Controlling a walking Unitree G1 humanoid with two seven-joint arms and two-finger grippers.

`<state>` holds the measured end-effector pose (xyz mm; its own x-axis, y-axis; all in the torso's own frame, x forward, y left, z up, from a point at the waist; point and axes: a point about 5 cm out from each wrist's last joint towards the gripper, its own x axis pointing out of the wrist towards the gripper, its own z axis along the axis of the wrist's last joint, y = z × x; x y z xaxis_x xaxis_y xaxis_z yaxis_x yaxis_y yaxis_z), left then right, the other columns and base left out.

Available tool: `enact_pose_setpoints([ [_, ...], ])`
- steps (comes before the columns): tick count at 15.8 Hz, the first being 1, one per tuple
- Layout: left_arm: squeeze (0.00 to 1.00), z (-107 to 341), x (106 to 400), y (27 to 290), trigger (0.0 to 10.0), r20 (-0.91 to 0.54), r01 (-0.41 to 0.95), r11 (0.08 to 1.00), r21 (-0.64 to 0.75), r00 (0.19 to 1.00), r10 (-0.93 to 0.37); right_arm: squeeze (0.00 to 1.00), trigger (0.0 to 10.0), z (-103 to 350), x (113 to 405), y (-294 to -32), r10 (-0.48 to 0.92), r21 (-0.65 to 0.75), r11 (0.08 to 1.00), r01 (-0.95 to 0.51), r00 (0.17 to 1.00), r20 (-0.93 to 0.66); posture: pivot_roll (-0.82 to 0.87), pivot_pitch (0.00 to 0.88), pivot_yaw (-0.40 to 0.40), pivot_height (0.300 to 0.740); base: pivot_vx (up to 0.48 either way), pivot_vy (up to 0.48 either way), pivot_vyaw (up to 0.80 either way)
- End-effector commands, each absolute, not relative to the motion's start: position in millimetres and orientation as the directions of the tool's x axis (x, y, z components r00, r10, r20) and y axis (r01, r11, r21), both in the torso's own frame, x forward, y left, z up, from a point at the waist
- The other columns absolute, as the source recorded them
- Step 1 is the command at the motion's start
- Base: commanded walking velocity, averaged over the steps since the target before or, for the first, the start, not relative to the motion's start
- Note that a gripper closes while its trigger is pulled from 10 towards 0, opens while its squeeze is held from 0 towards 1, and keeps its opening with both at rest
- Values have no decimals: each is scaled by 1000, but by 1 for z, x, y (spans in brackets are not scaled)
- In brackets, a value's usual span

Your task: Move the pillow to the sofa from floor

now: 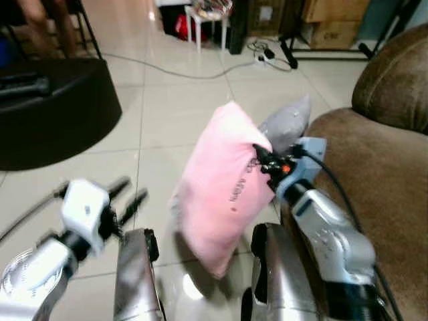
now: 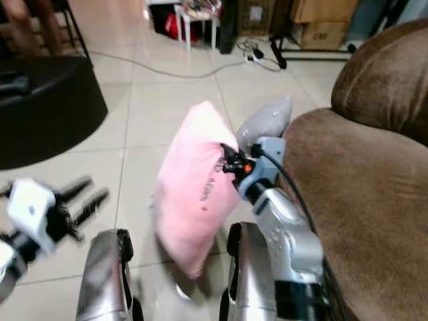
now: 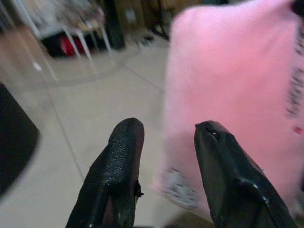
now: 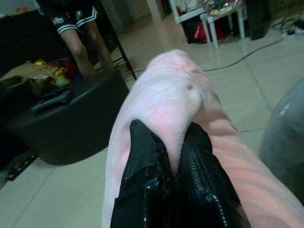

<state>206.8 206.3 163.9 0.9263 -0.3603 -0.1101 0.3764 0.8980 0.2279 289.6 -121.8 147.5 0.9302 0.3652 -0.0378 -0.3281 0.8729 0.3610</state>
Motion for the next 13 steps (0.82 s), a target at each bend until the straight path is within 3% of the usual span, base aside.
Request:
enact_pose_setpoints([
  [1,0,178,217,208,10000,-46,271,935,228,963,-267,0,10000,171,282,-128,290,371,885,-280,957,30,-15,0,-6,453,0,0,0],
  [5,0,179,218,196,10000,-24,226,941,251,974,-227,0,10000,177,273,-135,251,372,898,-234,968,2,-19,0,-14,498,0,0,0],
  [10,0,168,231,219,10000,-24,67,959,276,998,-63,0,10000,159,274,-139,211,324,930,-175,975,-77,-36,0,-1,553,0,0,0],
  [13,0,166,234,212,10000,-12,81,961,264,997,-80,0,10000,162,276,-137,216,326,927,-183,974,-67,-46,0,-1,588,0,0,0],
])
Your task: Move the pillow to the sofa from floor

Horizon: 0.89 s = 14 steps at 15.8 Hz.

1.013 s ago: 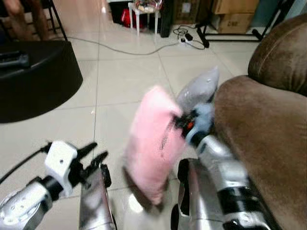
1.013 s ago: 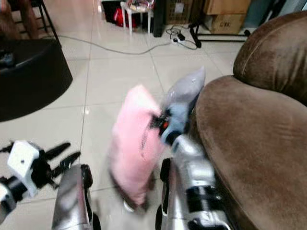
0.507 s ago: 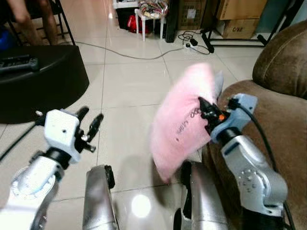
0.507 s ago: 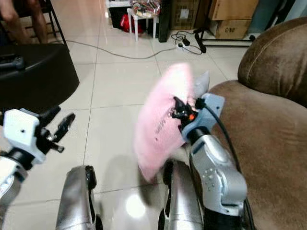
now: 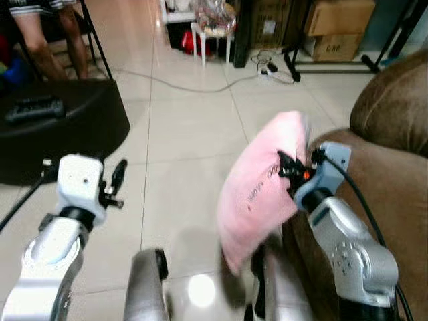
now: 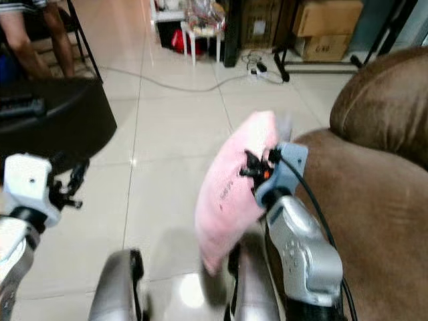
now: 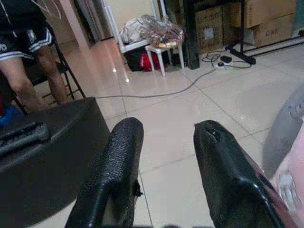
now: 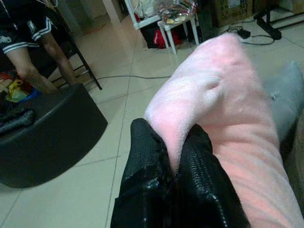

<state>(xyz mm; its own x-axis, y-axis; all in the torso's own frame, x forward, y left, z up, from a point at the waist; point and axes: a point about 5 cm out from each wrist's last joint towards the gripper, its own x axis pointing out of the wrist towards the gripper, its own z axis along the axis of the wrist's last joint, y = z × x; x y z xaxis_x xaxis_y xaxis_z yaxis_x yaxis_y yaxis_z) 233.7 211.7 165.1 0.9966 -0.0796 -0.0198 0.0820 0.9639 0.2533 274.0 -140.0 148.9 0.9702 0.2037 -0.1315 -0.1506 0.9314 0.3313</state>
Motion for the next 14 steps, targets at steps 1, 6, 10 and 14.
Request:
enact_pose_setpoints([
  [1,0,169,239,209,10000,11,75,963,259,997,-80,0,10000,165,278,-135,218,311,931,-190,975,-55,-48,0,-2,603,0,0,0],
  [6,0,170,245,202,10000,20,104,959,263,993,-113,0,10000,172,283,-141,174,323,934,-152,984,-40,-74,0,13,658,0,0,0],
  [10,0,170,247,196,10000,18,116,955,273,992,-125,0,10000,169,282,-139,166,344,929,-139,985,-50,-56,0,6,698,0,0,0],
  [14,0,166,246,198,10000,7,109,952,287,993,-116,0,10000,168,283,-138,163,347,928,-136,985,-51,-54,0,9,733,0,0,0],
])
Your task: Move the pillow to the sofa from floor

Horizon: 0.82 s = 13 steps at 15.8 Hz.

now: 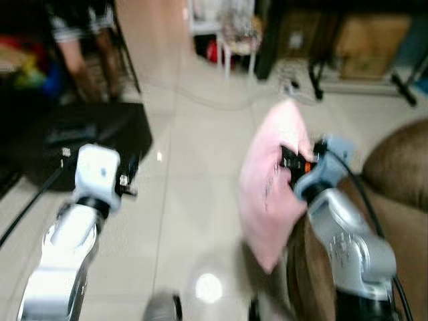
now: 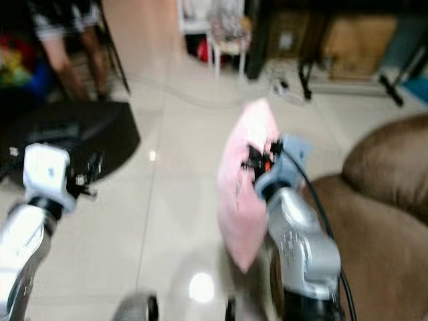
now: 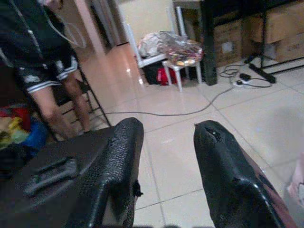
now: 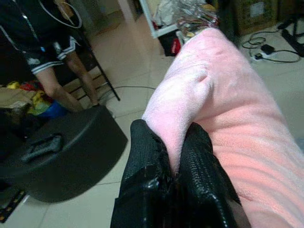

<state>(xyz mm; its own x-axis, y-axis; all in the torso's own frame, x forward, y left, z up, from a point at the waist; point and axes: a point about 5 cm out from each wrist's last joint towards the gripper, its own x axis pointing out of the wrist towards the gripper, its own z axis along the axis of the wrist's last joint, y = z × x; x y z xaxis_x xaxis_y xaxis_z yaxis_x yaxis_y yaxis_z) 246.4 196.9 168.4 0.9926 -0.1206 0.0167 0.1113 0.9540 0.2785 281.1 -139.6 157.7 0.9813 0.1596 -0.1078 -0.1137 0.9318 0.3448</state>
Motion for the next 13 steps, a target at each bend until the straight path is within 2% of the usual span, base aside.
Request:
enact_pose_setpoints([
  [1,0,166,246,198,10000,6,106,952,288,994,-113,0,10000,167,283,-139,154,350,928,-126,987,-54,-53,0,12,740,0,0,0],
  [11,0,163,247,191,10000,0,134,948,289,990,-139,0,10000,160,280,-141,137,324,940,-103,987,-84,-59,0,11,740,0,0,0],
  [13,0,163,247,191,10000,1,135,947,292,990,-141,0,10000,150,280,-141,130,295,952,-84,982,-139,-57,0,8,740,0,0,-738],
])
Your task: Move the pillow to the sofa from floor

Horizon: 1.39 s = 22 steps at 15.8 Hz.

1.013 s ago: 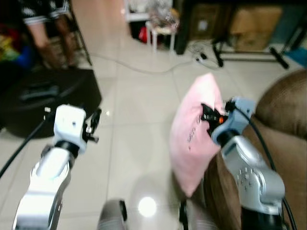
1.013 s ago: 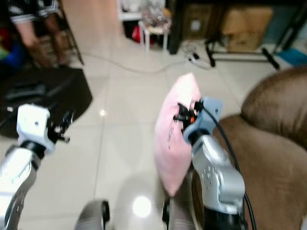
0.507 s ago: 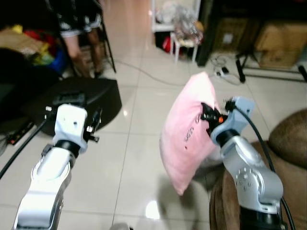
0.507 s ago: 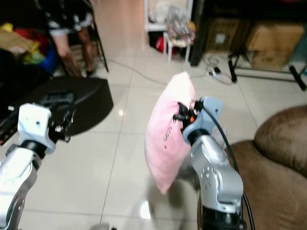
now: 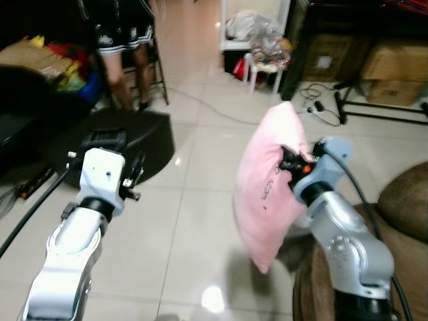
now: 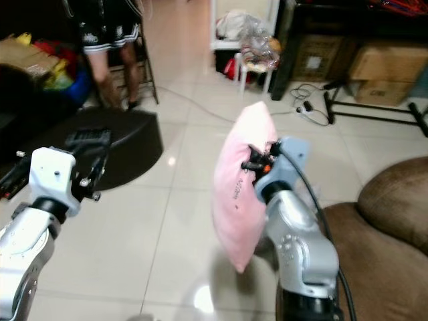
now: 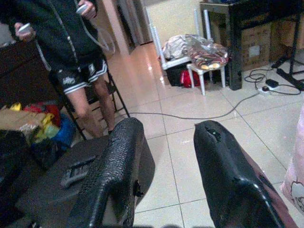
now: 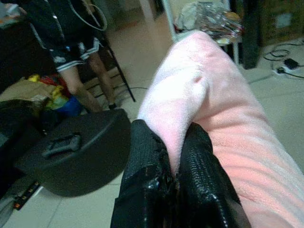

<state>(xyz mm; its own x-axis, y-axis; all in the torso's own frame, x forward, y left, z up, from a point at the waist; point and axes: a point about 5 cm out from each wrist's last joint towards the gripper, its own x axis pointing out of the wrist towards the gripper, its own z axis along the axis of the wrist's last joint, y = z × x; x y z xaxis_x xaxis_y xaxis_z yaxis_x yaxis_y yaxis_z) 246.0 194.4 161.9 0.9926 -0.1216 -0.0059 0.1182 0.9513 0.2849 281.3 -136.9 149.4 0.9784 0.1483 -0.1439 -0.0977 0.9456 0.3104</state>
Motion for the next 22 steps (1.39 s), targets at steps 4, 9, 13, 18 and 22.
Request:
enact_pose_setpoints([
  [4,0,163,249,188,10000,11,132,949,287,990,-141,0,10000,152,282,-137,152,281,953,-110,979,-132,-54,0,0,740,0,0,-753],
  [9,0,160,249,187,10000,1,127,949,288,991,-133,0,10000,149,280,-139,135,293,952,-89,981,-140,-61,0,7,740,0,0,-769],
  [13,0,160,250,187,10000,2,131,946,296,990,-138,0,10000,150,280,-139,133,300,950,-86,981,-139,-63,0,9,740,0,0,-781],
  [18,0,162,250,189,10000,15,99,950,295,994,-108,0,10000,149,281,-135,144,303,948,-96,980,-140,-52,0,0,740,0,0,-781],
  [22,0,160,250,189,10000,8,102,951,291,994,-109,0,10000,148,281,-137,137,298,950,-89,980,-146,-54,0,-4,740,0,240,-781],
])
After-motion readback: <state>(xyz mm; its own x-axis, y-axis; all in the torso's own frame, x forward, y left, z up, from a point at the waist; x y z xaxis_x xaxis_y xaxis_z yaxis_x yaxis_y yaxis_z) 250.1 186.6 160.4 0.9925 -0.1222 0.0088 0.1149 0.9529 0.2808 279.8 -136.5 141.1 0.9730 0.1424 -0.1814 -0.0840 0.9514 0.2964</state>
